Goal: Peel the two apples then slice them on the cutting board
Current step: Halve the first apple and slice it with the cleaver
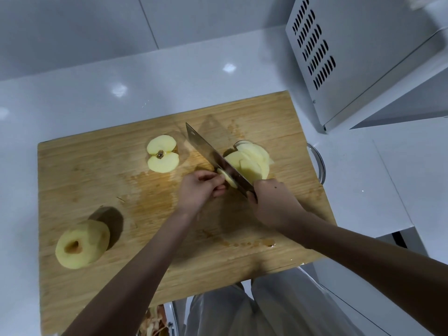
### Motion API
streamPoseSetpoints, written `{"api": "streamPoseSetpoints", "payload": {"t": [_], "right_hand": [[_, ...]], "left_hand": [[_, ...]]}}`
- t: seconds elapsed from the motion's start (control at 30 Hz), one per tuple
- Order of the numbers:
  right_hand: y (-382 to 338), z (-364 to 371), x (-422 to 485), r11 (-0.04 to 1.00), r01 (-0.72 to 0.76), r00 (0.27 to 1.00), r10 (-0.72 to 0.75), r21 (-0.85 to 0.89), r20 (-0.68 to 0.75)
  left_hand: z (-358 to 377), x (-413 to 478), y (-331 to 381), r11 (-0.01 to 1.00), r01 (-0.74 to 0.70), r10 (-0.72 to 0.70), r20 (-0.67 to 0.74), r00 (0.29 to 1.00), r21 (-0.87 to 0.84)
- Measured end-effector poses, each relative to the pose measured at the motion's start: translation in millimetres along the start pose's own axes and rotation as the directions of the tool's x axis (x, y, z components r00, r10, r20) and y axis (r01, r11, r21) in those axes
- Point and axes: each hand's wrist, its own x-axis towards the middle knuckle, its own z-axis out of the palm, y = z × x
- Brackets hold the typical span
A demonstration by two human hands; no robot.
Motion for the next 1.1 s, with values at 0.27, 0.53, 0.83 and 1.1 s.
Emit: {"api": "streamPoseSetpoints", "payload": {"t": [0.27,0.53,0.83,1.1], "right_hand": [[3.4,4.6,-2.9,0.999,0.047,0.998,-0.047,0.013,-0.048],[18.3,-20.3,-27.5,0.986,0.151,0.955,-0.128,0.070,-0.269],[46.0,-32.0,-43.6,0.978,0.200,0.918,-0.206,-0.052,-0.340],[48.5,-30.8,-43.1,0.957,0.235,0.895,-0.281,-0.168,-0.346]], "left_hand": [[2.0,1.1,1.5,1.000,0.020,-0.020,-0.006,1.000,-0.010],[9.4,4.3,-1.3,0.978,-0.095,0.104,-0.042,0.994,0.186],[-20.8,-31.8,15.7,0.567,-0.476,0.671,-0.041,0.741,0.673],[12.0,-36.2,41.2,0.065,-0.796,0.825,0.416,0.382,0.602]]}}
